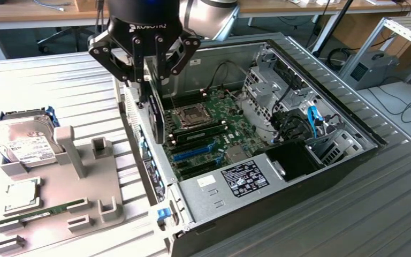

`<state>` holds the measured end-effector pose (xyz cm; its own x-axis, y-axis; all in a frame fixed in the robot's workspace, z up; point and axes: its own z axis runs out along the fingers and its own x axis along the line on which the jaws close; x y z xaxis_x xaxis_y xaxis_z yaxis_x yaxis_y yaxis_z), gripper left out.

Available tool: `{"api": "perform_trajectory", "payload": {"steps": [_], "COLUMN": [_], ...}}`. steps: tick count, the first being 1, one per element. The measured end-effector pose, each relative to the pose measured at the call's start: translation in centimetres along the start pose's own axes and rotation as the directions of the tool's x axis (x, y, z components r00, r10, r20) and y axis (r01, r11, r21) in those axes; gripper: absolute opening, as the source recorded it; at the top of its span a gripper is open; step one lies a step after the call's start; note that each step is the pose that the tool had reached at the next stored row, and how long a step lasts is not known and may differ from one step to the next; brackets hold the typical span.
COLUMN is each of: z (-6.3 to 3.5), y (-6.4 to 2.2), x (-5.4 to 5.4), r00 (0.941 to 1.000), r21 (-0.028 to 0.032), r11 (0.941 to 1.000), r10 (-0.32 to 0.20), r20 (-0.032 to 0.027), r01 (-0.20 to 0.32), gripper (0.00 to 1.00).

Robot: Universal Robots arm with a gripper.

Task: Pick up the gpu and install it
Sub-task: 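Pick up the gpu and move the gpu toward the slot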

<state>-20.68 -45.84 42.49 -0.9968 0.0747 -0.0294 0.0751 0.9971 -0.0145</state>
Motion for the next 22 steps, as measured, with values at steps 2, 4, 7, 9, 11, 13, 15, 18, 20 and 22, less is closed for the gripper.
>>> {"api": "perform_trajectory", "payload": {"steps": [2, 4, 7, 9, 11, 13, 15, 18, 20, 22], "z": [0.02, 0.05, 0.11, 0.14, 0.17, 0.21, 0.24, 0.30, 0.32, 0.35], "y": [0.01, 0.02, 0.03, 0.05, 0.06, 0.07, 0.08, 0.09, 0.10, 0.11], "x": [-0.1, -0.2, -0.4, -0.6, -0.7, -0.9, -1.0, -1.2, -1.3, -1.4], "r00": [1.0000, 1.0000, 1.0000, 1.0000, 1.0000, 1.0000, 1.0000, 1.0000, 1.0000, 1.0000], "r21": [0.0002, 0.0003, 0.0008, 0.0012, 0.0015, 0.0016, 0.0019, 0.0023, 0.0025, 0.0028], "r11": [1.0000, 1.0000, 1.0000, 1.0000, 1.0000, 1.0000, 1.0000, 1.0000, 1.0000, 1.0000], "r10": [0.000, 0.000, 0.000, 0.000, 0.000, 0.000, 0.000, 0.000, 0.000, 0.000], "r20": [0.0000, 0.0000, 0.0001, 0.0001, 0.0000, 0.0001, 0.0001, 0.0002, 0.0001, 0.0001], "r01": [0.000, 0.000, 0.000, 0.000, 0.000, 0.000, 0.000, 0.000, 0.000, 0.000], "gripper": [0.26, 0.26, 0.26, 0.26, 0.26, 0.26, 0.26, 0.26, 0.26, 0.26]}}
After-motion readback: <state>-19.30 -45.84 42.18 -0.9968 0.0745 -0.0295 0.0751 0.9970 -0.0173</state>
